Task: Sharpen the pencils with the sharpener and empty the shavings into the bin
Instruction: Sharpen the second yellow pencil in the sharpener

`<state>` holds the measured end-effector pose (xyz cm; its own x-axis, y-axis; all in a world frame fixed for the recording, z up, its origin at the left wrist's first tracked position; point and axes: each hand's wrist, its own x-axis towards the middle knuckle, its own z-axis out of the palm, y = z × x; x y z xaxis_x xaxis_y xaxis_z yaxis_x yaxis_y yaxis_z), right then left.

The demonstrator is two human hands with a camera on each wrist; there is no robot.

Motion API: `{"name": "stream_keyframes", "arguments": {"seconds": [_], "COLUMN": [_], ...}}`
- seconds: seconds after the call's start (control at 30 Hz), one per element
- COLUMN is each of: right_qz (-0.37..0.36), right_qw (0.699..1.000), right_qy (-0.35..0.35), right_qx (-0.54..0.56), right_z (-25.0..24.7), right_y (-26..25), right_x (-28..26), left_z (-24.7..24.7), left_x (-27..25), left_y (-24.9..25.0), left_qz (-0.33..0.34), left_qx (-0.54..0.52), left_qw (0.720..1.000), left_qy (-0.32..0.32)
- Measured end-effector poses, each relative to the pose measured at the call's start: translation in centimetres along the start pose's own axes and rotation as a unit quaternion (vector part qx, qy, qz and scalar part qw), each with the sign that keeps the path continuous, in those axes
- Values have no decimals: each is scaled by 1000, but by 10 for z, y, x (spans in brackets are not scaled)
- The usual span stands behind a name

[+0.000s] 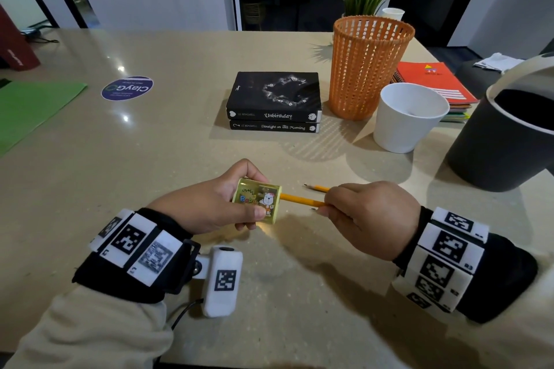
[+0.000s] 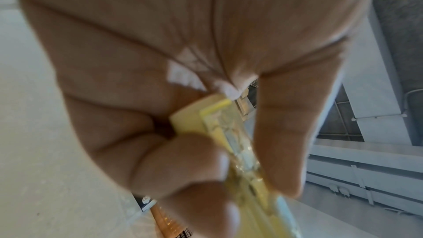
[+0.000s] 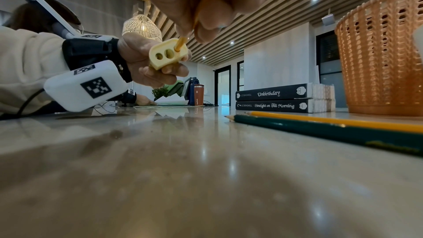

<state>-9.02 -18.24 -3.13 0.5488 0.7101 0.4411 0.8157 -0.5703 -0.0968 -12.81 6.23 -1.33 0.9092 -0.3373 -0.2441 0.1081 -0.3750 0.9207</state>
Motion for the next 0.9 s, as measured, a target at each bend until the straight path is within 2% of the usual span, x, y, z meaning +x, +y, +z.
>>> {"name": "stream_keyframes", "arguments": {"seconds": [0.27, 0.37, 0.57, 0.9], "right_qz": [30, 21, -12, -15], "right_qw": [998, 998, 1000, 1000], "right_qy": [-44, -55, -3, 13], "right_qx": [-23, -21, -21, -20], "right_z": [-3, -5, -4, 3], "right_y": [-3, -5, -1, 2], "right_x": [2, 2, 3, 0], "left_z": [-2, -3, 1, 1], "left_x": [1, 2, 8, 7], "left_y": [1, -1, -1, 0], "left_qz": [16, 10, -6, -8], "left_qx": [-24, -32, -30, -7], "left_qw": [1000, 999, 999, 1000], "left_qy": [9, 5, -10, -11]}}
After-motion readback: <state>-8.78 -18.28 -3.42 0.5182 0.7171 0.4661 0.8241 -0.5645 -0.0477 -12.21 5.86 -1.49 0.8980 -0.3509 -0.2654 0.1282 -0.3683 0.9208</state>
